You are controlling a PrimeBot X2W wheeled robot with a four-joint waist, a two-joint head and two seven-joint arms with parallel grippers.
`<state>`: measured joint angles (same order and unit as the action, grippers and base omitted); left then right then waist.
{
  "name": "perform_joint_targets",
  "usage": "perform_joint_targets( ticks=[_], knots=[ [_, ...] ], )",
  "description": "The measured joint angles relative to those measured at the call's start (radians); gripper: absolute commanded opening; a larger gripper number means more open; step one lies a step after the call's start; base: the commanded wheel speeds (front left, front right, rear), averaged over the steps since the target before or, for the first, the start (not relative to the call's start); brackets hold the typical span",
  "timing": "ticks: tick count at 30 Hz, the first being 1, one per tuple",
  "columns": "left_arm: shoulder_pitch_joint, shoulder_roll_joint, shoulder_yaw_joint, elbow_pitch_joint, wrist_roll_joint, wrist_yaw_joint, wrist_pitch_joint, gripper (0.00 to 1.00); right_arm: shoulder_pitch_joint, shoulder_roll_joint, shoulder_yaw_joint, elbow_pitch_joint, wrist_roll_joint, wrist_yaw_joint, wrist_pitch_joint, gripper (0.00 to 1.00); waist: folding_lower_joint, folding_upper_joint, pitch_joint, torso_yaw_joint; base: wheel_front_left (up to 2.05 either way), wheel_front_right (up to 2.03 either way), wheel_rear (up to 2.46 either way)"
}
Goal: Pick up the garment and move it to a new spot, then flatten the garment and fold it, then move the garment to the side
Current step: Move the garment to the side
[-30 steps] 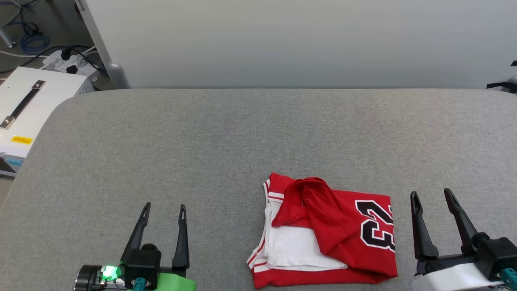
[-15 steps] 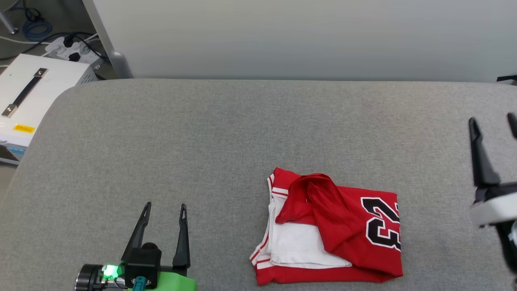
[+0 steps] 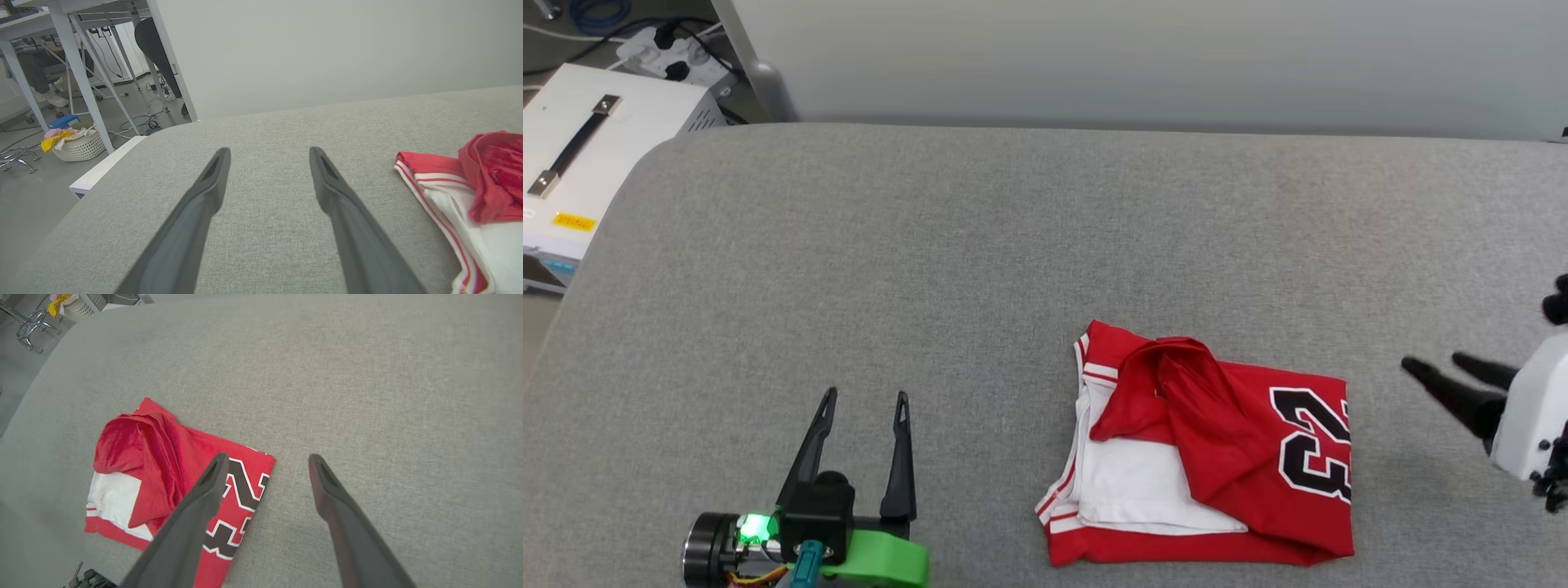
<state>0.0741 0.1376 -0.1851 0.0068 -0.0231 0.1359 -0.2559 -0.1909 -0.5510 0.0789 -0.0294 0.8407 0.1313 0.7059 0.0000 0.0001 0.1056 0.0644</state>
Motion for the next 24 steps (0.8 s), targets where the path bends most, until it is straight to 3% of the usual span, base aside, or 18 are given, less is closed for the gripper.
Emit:
perform_joint_targets(
  ticks=[4,9,24],
  knots=[
    [-0.027,-0.005,-0.006,0.000,0.000,-0.002,0.000,1.00,0.004,0.003,0.042,0.037,0.040,0.000,0.074,1.00,0.0000,0.0000,0.026,0.011,0.00,0.00,0.00],
    [-0.044,-0.010,-0.011,0.001,0.003,-0.008,0.000,1.00,0.004,0.018,0.092,0.106,0.045,0.000,0.081,1.00,0.0000,0.0000,0.061,0.028,0.00,0.00,0.00],
    [-0.094,-0.015,-0.026,0.003,0.006,-0.008,0.000,1.00,-0.045,0.065,0.262,0.256,0.102,-0.001,-0.010,1.00,0.0000,0.0000,0.150,0.068,0.00,0.00,0.00]
  ],
)
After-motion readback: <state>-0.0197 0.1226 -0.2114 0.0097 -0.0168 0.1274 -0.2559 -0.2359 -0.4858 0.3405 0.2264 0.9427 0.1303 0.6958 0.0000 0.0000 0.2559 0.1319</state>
